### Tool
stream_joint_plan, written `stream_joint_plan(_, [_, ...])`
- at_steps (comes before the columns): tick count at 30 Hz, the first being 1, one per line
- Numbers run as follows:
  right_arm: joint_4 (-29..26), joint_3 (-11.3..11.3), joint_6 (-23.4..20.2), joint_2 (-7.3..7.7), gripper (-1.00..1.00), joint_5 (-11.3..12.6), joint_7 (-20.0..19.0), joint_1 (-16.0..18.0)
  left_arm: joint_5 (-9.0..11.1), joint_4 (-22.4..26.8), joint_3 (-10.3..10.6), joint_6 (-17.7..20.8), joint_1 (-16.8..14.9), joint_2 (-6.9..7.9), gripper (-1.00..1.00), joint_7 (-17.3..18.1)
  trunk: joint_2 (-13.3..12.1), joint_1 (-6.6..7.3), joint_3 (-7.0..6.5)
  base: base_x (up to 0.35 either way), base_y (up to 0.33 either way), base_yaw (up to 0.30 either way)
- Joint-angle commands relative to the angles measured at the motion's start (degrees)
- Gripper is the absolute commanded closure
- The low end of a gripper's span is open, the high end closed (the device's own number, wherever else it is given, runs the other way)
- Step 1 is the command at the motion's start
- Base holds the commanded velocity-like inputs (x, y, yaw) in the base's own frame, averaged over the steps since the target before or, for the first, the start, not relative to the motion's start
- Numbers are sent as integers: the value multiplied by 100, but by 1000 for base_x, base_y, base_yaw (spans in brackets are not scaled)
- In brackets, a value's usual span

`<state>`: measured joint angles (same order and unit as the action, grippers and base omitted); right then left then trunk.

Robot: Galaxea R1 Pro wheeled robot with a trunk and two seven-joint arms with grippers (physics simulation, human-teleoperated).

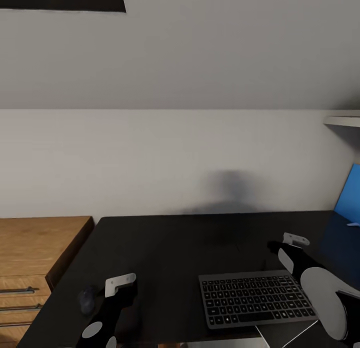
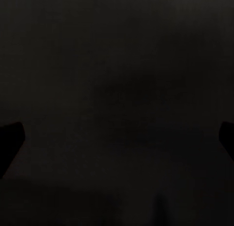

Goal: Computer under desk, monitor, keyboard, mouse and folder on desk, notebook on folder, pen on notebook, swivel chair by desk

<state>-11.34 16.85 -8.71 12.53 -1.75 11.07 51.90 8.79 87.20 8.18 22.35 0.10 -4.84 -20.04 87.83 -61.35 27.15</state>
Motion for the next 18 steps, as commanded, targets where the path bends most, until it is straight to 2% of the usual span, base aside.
stream_joint_plan(1, [-6, 10, -43, -2, -100, -19, 11, 3, 58, 9, 8, 15, -1, 1, -100, -48, 45, -23, 23, 0, 0, 0])
stream_joint_plan(13, [0, 3, -83, 3, -100, -35, 18, 4, 53, -1, 8, 15, -1, 1, -100, -52, 526, -286, 239, 0, 0, 0])
stream_joint_plan(18, [1, 2, -327, 24, -100, -36, 18, 5, 53, -1, 8, 16, -1, 1, -100, -52, 526, -286, 239, 0, 0, 0])
